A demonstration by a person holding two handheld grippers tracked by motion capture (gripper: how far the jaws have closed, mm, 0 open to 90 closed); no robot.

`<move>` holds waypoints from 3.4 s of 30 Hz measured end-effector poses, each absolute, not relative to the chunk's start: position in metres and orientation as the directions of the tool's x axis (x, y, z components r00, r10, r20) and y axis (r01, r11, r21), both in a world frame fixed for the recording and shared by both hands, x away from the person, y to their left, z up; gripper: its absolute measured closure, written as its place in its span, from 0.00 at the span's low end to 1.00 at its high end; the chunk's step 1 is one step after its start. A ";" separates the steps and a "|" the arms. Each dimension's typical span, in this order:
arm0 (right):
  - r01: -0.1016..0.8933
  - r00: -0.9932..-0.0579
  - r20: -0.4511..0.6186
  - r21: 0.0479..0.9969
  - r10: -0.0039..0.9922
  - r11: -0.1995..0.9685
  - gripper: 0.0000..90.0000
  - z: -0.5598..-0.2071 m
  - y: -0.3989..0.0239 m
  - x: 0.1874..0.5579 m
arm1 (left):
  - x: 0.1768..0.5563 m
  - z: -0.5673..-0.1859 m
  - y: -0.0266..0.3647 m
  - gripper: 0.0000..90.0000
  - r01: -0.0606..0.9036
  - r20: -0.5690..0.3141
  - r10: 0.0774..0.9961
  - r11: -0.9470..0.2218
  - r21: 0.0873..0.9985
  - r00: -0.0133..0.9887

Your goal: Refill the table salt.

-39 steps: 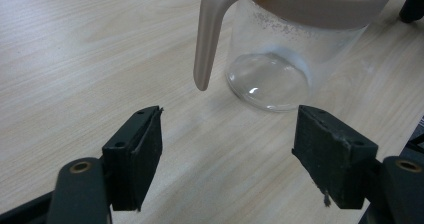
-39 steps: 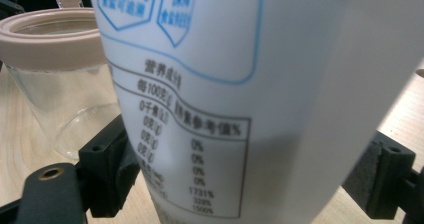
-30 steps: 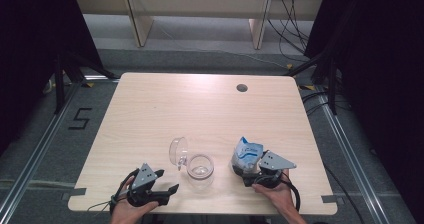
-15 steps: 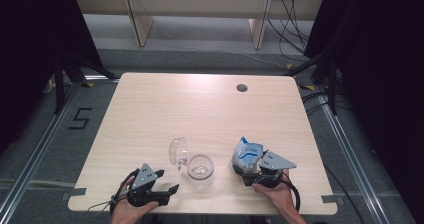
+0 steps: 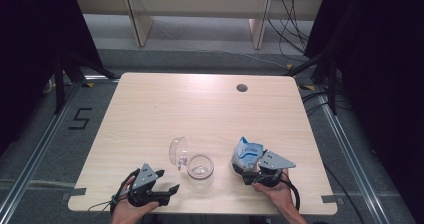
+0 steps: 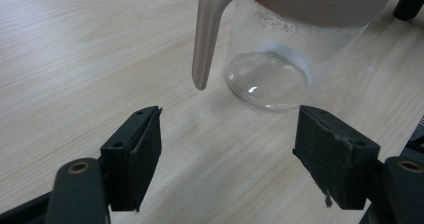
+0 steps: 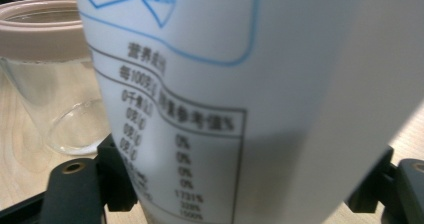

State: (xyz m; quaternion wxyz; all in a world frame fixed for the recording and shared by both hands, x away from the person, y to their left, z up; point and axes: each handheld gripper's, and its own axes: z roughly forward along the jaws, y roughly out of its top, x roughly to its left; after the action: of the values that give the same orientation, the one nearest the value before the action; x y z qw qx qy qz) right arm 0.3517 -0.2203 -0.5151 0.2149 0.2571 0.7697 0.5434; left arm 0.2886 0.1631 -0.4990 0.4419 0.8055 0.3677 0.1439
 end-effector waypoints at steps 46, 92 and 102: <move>-0.019 -0.752 -0.299 0.901 0.588 0.433 0.50 -0.495 -0.200 0.342 | 0.285 -0.501 0.163 0.29 0.459 -0.101 0.721 -0.321 0.828 0.686; -0.196 -0.542 -0.704 0.637 0.459 0.745 0.51 -0.485 -0.162 0.349 | 0.282 -0.500 0.161 0.26 0.470 -0.111 0.737 -0.300 0.830 0.666; -0.231 -0.498 -0.762 0.576 0.413 0.784 0.51 -0.485 -0.157 0.348 | 0.282 -0.500 0.162 0.25 0.471 -0.110 0.731 -0.309 0.826 0.673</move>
State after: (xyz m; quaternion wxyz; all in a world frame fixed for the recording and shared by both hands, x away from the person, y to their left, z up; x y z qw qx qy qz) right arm 0.3482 -0.1573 -0.4849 0.4977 0.0568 0.8028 0.3235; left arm 0.2822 0.1622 -0.4999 0.4506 0.7959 0.3777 0.1445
